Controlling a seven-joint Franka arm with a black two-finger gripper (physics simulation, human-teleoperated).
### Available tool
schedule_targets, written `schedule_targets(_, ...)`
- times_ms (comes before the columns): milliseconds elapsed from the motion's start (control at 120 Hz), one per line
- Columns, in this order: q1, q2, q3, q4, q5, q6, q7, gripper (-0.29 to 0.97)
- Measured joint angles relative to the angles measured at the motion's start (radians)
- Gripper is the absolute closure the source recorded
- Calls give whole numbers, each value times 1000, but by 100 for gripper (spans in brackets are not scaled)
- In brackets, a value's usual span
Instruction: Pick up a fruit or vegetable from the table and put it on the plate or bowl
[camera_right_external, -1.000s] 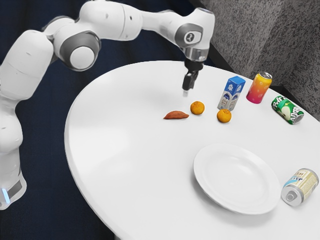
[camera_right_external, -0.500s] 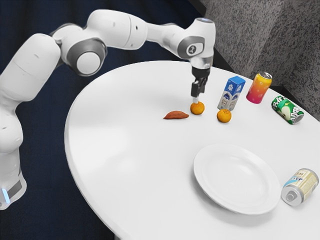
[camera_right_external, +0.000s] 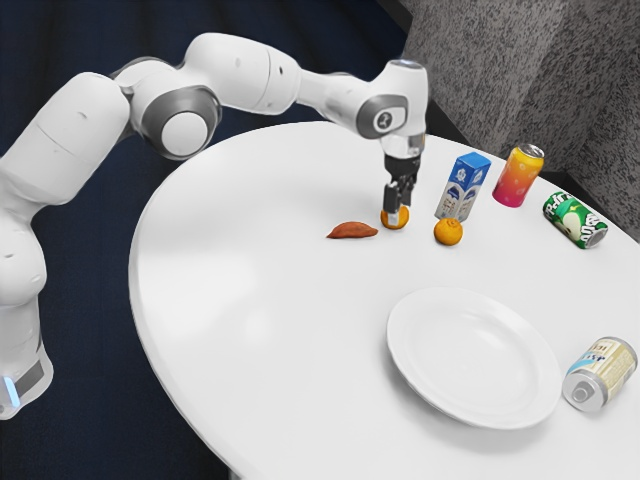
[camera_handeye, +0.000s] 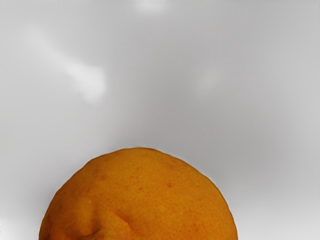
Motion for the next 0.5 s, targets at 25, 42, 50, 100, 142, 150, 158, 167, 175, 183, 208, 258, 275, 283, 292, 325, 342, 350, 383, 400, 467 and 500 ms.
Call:
schedule_targets(25,1,2,0,-2,-5,1,1,0)
schedule_targets(42,1,4,0,-2,-9,2,2,0)
schedule_targets(50,1,5,0,-3,-10,2,2,0)
schedule_targets(100,2,10,0,-4,-18,3,5,0)
schedule_targets(142,2,13,0,-4,-22,5,6,0)
schedule_targets(150,2,13,0,-4,-23,5,7,0)
schedule_targets(158,2,14,0,-4,-23,5,7,0)
schedule_targets(167,2,14,0,-4,-24,5,7,0)
schedule_targets(175,2,15,0,-4,-24,6,8,0)
schedule_targets(183,2,15,0,-4,-25,6,8,0)
schedule_targets(208,2,17,0,-4,-26,7,9,0)
schedule_targets(258,2,23,0,-3,-28,9,10,0)
schedule_targets(275,2,26,0,-3,-29,10,11,0)
schedule_targets(283,2,27,0,-3,-29,11,11,0)
schedule_targets(292,2,29,0,-3,-29,11,11,0)
schedule_targets(325,2,33,0,-2,-30,14,12,0)
schedule_targets(342,2,35,0,-2,-30,15,13,0)
schedule_targets(350,2,36,0,-2,-30,16,13,0)
schedule_targets(383,2,38,0,-2,-30,19,14,-2)
schedule_targets(400,2,39,0,-1,-30,21,14,-4)
schedule_targets(467,2,40,0,-2,-30,27,15,-8)
schedule_targets(500,2,40,0,-2,-30,29,16,-9)
